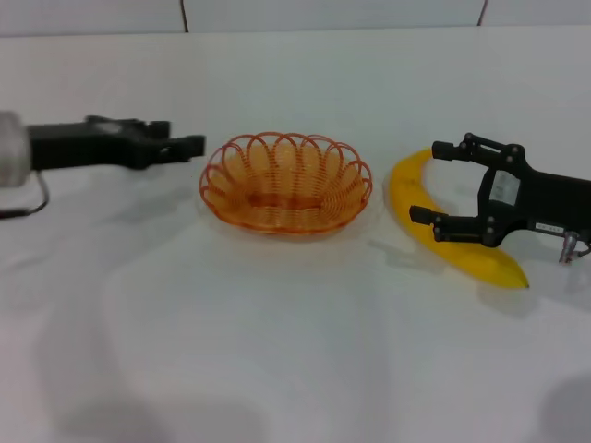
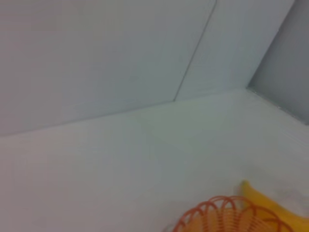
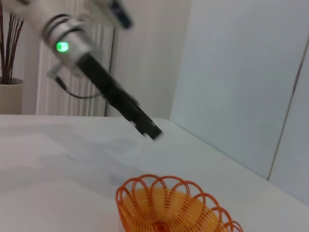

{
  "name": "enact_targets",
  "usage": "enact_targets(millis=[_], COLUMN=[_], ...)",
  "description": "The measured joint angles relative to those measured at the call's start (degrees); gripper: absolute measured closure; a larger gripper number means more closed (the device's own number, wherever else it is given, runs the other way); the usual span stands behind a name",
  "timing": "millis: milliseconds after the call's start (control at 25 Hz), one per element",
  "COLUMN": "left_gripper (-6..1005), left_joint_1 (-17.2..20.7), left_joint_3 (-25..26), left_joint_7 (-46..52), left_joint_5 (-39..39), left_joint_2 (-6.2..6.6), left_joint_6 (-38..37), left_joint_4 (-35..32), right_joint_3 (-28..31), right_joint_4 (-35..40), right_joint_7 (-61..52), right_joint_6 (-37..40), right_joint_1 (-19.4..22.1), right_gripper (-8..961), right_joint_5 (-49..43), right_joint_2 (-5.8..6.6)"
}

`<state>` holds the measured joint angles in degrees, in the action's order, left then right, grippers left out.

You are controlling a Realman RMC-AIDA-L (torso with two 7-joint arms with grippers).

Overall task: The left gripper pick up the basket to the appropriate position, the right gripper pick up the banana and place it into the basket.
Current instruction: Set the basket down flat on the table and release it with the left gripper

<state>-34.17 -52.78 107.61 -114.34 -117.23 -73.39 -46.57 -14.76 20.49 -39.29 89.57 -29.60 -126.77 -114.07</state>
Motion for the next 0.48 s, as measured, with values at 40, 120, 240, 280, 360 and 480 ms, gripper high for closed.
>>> enact_targets(millis=[40, 120, 240, 280, 360, 480], left_gripper=[315, 260, 263, 265, 267, 269], left_joint_1=[2.22, 6.05, 10.49, 11.51, 12.57, 12.74], left_joint_3=[-0.16, 0.05, 0.34, 0.33, 0.36, 0.4], left_joint_7=[-2.36, -10.19, -23.69, -27.43, -33.23, -39.43], left_joint_5=[2.54, 7.39, 13.06, 14.21, 14.98, 14.56], left_joint_2=[0.08, 0.19, 0.25, 0.26, 0.29, 0.35], left_joint_6=[-1.22, -3.66, -6.09, -6.32, -6.22, -4.97], left_joint_4=[-0.83, -0.26, 3.47, 4.98, 7.67, 11.8], right_joint_3=[-0.01, 0.0, 0.0, 0.0, 0.0, 0.0], right_joint_4=[0.01, 0.02, 0.23, 0.41, 0.47, 0.52], right_joint_7=[0.01, 0.02, 0.04, 0.07, 0.1, 0.14], right_joint_6=[0.2, 0.55, 1.07, 1.41, 1.64, 1.96], right_joint_1=[0.19, 0.71, 1.72, 2.3, 2.51, 2.91], right_gripper=[74, 74, 74, 74, 74, 74], right_joint_5=[0.2, 0.8, 1.83, 2.32, 2.52, 2.62], right_joint_2=[0.01, 0.1, 0.24, 0.29, 0.32, 0.5])
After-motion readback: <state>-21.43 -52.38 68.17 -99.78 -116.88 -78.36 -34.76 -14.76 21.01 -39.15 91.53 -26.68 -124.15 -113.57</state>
